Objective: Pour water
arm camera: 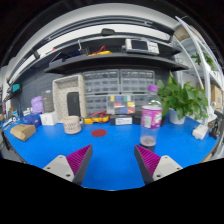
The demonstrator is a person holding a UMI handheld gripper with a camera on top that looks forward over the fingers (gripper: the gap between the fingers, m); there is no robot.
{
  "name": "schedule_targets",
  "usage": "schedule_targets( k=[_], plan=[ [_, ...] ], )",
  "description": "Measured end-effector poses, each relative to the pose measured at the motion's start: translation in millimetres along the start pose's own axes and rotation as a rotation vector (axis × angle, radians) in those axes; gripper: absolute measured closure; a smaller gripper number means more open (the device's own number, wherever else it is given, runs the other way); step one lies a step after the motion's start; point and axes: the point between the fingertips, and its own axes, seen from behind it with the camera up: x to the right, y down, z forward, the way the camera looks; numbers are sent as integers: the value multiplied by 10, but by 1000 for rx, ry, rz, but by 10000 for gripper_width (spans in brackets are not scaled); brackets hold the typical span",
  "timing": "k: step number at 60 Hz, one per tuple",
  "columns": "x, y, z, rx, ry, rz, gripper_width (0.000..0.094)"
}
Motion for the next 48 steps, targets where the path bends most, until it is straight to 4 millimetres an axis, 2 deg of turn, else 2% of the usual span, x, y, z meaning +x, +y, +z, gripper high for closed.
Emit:
schedule_targets(
  k=[6,11,17,27,34,41,42,43,44,48],
  plan=[
    [501,4,-35,3,68,13,76],
    [877,-112,39,23,125,30,76],
    [1143,-270,226,40,139,45,75],
    [1312,-512,648,78,109,60,76],
    [1292,-609,870,86,89,59,93],
    [1223,-711,996,115,65,46,211],
    [1215,-714,1010,115,64,41,288],
    [1211,-710,1023,113,65,35,298],
    [1224,-710,1033,112,73,26,397],
    [1222,-714,1067,115,82,-2,452]
  ],
)
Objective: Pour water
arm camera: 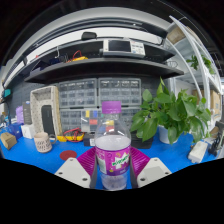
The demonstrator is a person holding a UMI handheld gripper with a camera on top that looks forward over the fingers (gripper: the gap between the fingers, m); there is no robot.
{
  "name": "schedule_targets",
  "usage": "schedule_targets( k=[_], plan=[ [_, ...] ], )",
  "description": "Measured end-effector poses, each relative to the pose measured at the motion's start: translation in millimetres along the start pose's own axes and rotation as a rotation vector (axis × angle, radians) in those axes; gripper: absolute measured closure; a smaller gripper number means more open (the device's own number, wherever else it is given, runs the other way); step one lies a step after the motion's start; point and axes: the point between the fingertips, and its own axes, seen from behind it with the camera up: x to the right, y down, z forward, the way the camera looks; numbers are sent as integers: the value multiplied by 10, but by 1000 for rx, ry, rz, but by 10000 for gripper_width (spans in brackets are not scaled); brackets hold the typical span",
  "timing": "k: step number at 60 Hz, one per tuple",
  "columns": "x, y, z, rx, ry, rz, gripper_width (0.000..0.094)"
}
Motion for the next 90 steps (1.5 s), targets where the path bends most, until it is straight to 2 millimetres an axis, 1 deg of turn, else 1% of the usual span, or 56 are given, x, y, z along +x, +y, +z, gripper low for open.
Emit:
schedule_targets(
  k=[3,4,6,7,8,20,24,28,33,36,40,47,48,49,50,53,59,60,63,70,71,79,85,90],
  plan=[
    [-6,-3,-5,-4,10,-14,497],
    [-18,-3,-4,-4,7,-22,531],
    [-43,-1,2,-8,2,-39,564],
    [-46,0,4,-11,3,-46,531],
    [-62,0,9,-14,2,-53,603],
    [-141,-3,68,-34,13,-139,605],
    [-192,-32,135,-33,22,-201,604],
    [-280,-55,244,-45,18,-292,606],
    [-480,-95,426,-54,9,-440,606],
    [-621,-161,558,-46,3,-542,605],
    [-874,-225,716,-40,3,-700,606],
    [-1325,-409,1017,2,14,-968,604],
    [-1350,-438,1090,12,-1,-1000,604],
    [-1447,-441,1124,16,6,-1028,604],
    [-1517,-462,1124,15,12,-1058,604],
    [-1716,-511,1224,29,8,-1148,605],
    [-2060,-573,1406,58,15,-1357,606],
    [-2099,-588,1464,73,11,-1391,607],
    [-2250,-616,1530,107,26,-1500,606],
    [-2533,-663,1631,163,55,-1735,605],
    [-2557,-683,1678,178,50,-1768,605],
    [-2780,-662,1682,243,81,-2023,605],
    [-2855,-666,1701,253,119,-2163,606],
    [-2915,-683,1712,269,138,-2215,606]
  ],
)
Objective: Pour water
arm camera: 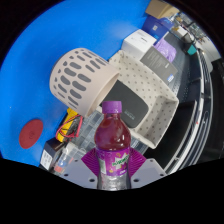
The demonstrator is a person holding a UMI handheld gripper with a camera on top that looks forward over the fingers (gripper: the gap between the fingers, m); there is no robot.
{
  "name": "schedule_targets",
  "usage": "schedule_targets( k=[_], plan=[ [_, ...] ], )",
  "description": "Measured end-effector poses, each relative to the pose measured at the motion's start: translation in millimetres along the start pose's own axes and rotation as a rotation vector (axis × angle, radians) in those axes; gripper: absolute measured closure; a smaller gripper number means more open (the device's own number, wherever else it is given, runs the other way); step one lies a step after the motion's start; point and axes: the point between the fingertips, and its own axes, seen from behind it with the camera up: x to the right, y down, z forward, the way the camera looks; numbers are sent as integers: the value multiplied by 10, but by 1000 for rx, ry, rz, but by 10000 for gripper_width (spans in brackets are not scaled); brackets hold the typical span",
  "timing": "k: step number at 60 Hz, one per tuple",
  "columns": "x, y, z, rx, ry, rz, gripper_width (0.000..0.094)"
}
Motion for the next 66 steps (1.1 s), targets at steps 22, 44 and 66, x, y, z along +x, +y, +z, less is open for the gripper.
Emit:
schedule_targets(
  k=[22,44,66],
  plan=[
    [-77,97,-25,3,-32,207,603],
    [-39,352,-138,20,-249,1688,603],
    [-671,194,-73,32,-345,2149,603]
  ],
)
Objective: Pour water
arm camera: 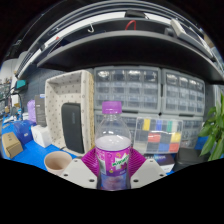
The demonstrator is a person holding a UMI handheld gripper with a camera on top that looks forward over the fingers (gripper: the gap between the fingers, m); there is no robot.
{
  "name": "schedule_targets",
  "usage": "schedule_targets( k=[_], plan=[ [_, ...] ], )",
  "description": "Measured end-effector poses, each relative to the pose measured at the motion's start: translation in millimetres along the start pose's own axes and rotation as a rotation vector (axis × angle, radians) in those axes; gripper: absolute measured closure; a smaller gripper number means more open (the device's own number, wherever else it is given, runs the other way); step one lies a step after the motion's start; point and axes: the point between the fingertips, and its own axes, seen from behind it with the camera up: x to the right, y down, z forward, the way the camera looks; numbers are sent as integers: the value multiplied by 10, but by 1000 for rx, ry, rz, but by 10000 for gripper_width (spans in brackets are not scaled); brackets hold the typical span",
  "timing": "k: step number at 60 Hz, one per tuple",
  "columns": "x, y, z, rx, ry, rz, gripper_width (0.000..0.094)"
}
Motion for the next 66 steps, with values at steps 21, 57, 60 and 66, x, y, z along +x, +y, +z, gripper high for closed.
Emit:
schedule_targets(
  k=[21,57,60,66],
  plan=[
    [68,77,6,23,8,44,486],
    [-197,678,-1244,-62,39,95,72],
    [-258,742,-1390,-76,43,114,74],
    [-386,801,-1636,-92,46,139,74]
  ],
)
